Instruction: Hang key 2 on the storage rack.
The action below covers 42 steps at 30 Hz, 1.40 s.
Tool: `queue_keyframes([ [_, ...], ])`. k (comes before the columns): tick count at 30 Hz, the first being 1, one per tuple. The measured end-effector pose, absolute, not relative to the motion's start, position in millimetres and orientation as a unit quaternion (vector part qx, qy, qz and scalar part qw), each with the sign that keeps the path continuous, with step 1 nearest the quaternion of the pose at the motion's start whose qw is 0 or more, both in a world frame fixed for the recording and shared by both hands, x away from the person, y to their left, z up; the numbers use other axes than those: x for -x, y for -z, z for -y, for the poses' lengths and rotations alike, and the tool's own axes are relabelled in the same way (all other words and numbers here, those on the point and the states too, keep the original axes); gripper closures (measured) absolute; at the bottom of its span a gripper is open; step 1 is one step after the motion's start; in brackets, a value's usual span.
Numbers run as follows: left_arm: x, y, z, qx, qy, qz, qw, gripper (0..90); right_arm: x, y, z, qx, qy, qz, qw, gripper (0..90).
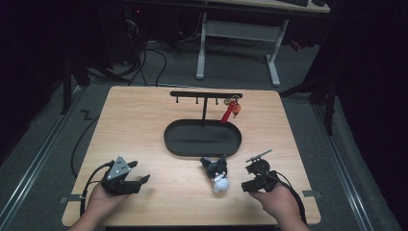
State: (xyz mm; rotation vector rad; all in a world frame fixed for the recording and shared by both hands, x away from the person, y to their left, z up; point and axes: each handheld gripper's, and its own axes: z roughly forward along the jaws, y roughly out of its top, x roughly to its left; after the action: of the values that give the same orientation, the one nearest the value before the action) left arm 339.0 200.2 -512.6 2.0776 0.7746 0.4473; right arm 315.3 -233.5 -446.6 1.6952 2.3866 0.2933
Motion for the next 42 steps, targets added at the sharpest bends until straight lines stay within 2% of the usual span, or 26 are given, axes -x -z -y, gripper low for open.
queue_keyframes([
  [9,-340,513,-199,-0.833,-0.177,-0.305,0.426,29.7,-314,438,213,-0.563,-0.101,-0.817,0.08,34.2],
  [24,-341,513,-198,-0.837,-0.177,-0.3,0.422,29.8,-332,435,169,-0.527,-0.101,-0.841,0.063,28.6],
  [31,-340,514,-198,-0.837,-0.177,-0.299,0.422,29.9,-341,443,153,-0.52,-0.101,-0.846,0.059,27.0],
  [42,-340,514,-197,-0.841,-0.177,-0.295,0.417,29.9,-351,466,153,-0.535,-0.1,-0.838,0.043,27.4],
])
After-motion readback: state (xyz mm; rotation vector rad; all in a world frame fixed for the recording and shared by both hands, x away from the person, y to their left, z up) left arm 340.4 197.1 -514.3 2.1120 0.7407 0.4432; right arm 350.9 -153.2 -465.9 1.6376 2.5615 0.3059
